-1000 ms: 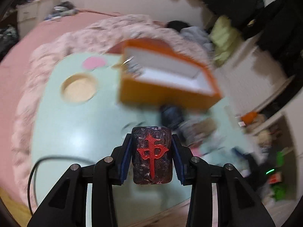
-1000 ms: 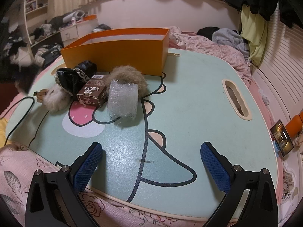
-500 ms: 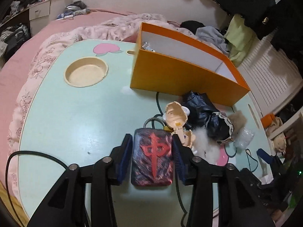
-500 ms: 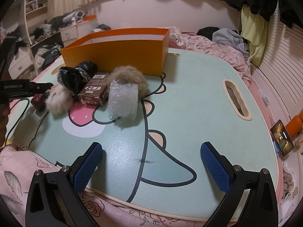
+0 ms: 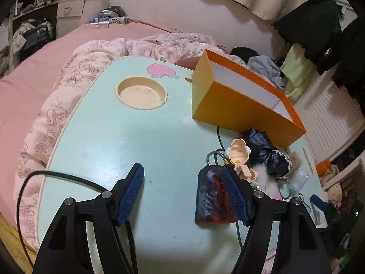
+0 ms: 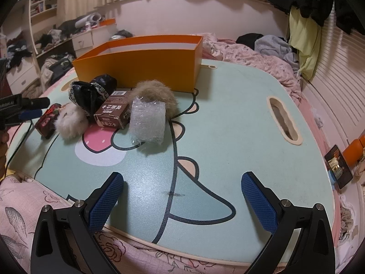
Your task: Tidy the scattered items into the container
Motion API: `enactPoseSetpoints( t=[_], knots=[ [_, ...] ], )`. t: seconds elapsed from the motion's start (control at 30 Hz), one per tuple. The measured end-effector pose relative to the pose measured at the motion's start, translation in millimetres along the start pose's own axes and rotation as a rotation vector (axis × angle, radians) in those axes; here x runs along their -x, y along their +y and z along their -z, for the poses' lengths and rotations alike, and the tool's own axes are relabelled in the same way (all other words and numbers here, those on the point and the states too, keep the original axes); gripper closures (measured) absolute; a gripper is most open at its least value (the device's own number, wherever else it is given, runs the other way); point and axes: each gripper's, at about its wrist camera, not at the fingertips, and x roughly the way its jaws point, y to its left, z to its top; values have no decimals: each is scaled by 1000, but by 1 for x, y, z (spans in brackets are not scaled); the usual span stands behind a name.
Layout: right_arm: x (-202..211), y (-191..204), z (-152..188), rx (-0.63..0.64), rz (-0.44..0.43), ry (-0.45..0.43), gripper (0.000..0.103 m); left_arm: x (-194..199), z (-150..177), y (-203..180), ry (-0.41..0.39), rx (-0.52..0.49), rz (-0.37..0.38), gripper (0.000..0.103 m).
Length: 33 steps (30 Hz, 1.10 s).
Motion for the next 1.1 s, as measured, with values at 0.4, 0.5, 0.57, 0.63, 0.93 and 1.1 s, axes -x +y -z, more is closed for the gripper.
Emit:
enactPoseSetpoints(
  t=[0.4,0.5,0.57,0.63,0.93,1.1],
  knots=[
    [38,47,-122,171,-75,-192,6,7,14,29,-96,149,229,32],
    [-4,82,-167,273,-15,-94,23,7,15,26,-105,132,219,31],
    [-41,100,-195,297,-82,-6,27,7,16,26,-109,131,221,31],
    [-81,115,-219,283,-106,103,29,6,16,26,-109,132,222,31],
    [-194,161,-252,311,-72,394,38,6,18,29,-114,132,229,31],
    [-208,167,-243,341,-134,390,73,6,18,30,-113,135,233,30]
  ],
)
